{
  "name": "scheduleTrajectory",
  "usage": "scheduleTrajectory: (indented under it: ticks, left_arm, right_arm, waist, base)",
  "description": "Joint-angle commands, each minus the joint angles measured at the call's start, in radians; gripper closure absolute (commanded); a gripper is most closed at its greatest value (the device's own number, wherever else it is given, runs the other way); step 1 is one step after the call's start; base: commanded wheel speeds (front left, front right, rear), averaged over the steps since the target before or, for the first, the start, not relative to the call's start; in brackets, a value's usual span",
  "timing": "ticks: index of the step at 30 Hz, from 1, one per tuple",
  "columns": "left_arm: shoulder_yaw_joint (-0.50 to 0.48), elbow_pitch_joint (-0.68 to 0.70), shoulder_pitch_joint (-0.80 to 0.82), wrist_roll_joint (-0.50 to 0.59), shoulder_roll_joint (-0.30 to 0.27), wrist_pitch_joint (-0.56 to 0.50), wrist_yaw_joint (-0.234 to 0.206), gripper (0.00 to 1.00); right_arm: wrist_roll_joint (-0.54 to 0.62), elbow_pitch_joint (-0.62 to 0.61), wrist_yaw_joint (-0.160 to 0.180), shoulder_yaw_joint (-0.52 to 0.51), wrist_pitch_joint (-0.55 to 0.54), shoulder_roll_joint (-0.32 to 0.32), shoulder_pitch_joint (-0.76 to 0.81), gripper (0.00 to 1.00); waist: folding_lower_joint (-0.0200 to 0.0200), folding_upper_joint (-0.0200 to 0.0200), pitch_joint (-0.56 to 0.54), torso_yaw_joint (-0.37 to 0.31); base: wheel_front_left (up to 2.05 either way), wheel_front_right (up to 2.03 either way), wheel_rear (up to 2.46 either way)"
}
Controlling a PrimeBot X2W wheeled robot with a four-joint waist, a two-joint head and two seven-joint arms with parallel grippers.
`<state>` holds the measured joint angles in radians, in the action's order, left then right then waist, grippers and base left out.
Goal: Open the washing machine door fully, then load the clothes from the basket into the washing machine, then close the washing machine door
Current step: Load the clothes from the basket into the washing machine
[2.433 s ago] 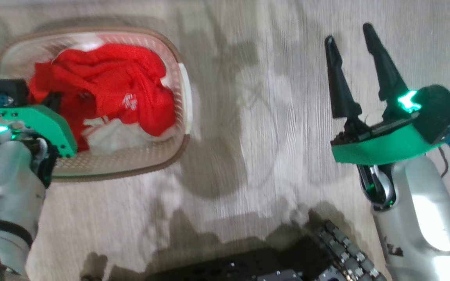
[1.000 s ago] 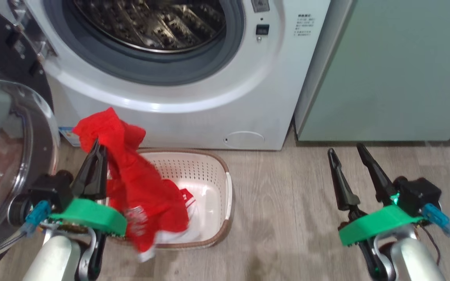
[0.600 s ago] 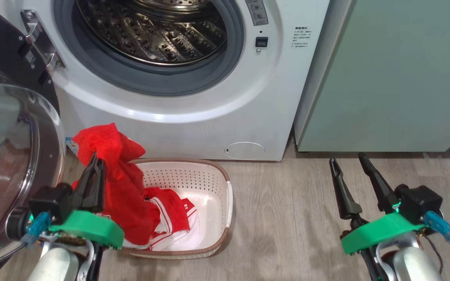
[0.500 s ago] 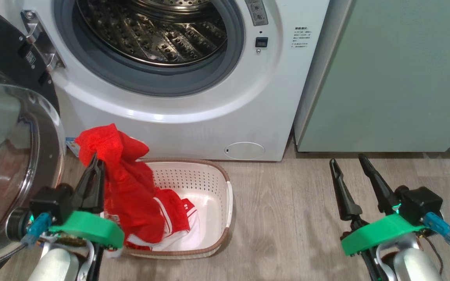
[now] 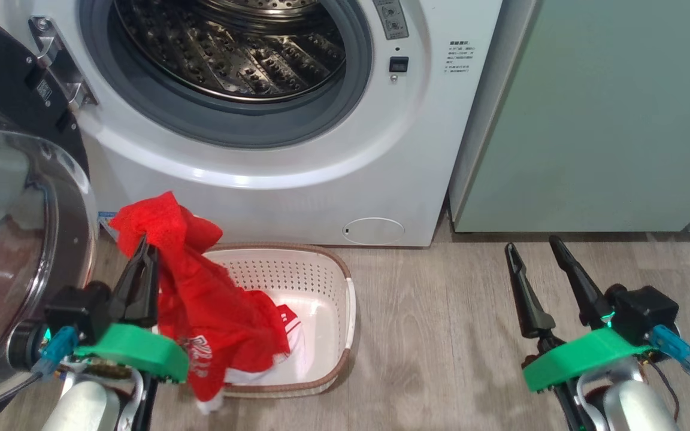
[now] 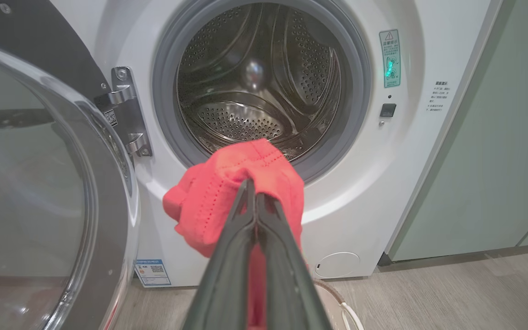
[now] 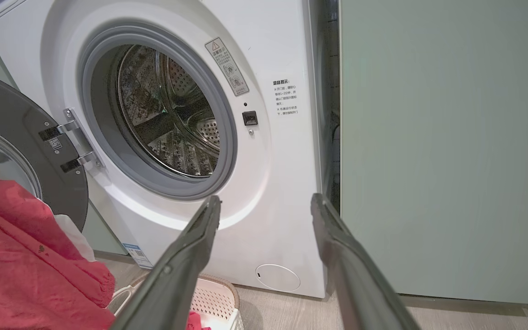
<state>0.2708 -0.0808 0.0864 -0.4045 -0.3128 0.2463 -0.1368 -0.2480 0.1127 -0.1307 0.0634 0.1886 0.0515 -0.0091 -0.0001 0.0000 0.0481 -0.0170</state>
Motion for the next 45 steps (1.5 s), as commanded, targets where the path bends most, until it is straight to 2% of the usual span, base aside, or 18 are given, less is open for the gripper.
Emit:
scheduleTrajectory:
  ticks: [1, 13, 18, 23, 33, 39, 45]
  left_arm:
    - [-0.039, 0.037, 0.040, -0.003, -0.029, 0.001, -0.009, 1.00]
    - [-0.041, 0.045, 0.066, -0.021, -0.029, -0.013, -0.014, 1.00]
    - [-0.047, 0.026, 0.143, -0.044, -0.038, -0.044, 0.009, 1.00]
    - [-0.065, -0.056, 0.298, -0.085, -0.056, -0.094, 0.056, 1.00]
    - [-0.085, -0.347, 0.695, -0.157, -0.126, -0.278, 0.156, 1.00]
    - [-0.082, -0.494, 0.905, -0.167, -0.167, -0.391, 0.180, 1.00]
    - [-0.079, -0.581, 1.042, -0.163, -0.202, -0.450, 0.190, 1.00]
  right_arm:
    - [-0.007, -0.037, 0.000, 0.020, 0.003, -0.001, -0.025, 0.00]
    - [-0.009, -0.059, 0.000, 0.030, 0.005, -0.001, -0.039, 0.00]
    - [-0.014, -0.090, 0.000, 0.046, 0.009, -0.001, -0.064, 0.00]
    - [-0.023, -0.124, 0.000, 0.066, 0.021, -0.001, -0.098, 0.00]
    - [-0.070, -0.136, 0.000, 0.118, 0.062, -0.001, -0.167, 0.00]
    - [-0.112, -0.127, 0.000, 0.152, 0.072, -0.001, -0.200, 0.00]
    - [-0.153, -0.152, 0.000, 0.173, 0.073, -0.001, -0.225, 0.00]
  waist:
    - [0.0001, 0.0000, 0.001, 0.000]
    - [0.0001, 0.0000, 0.046, -0.010]
    - [0.0001, 0.0000, 0.122, -0.047]
    - [0.0001, 0.0000, 0.229, -0.103]
    - [0.0001, 0.0000, 0.420, -0.232]
    - [0.0001, 0.0000, 0.498, -0.301]
    - [0.0001, 0.0000, 0.557, -0.356]
  base:
    - [0.00, 0.00, 0.00]
    - [0.00, 0.00, 0.00]
    - [0.00, 0.00, 0.00]
    - [0.00, 0.00, 0.00]
    - [0.00, 0.00, 0.00]
    - [0.00, 0.00, 0.00]
    - [0.00, 0.00, 0.00]
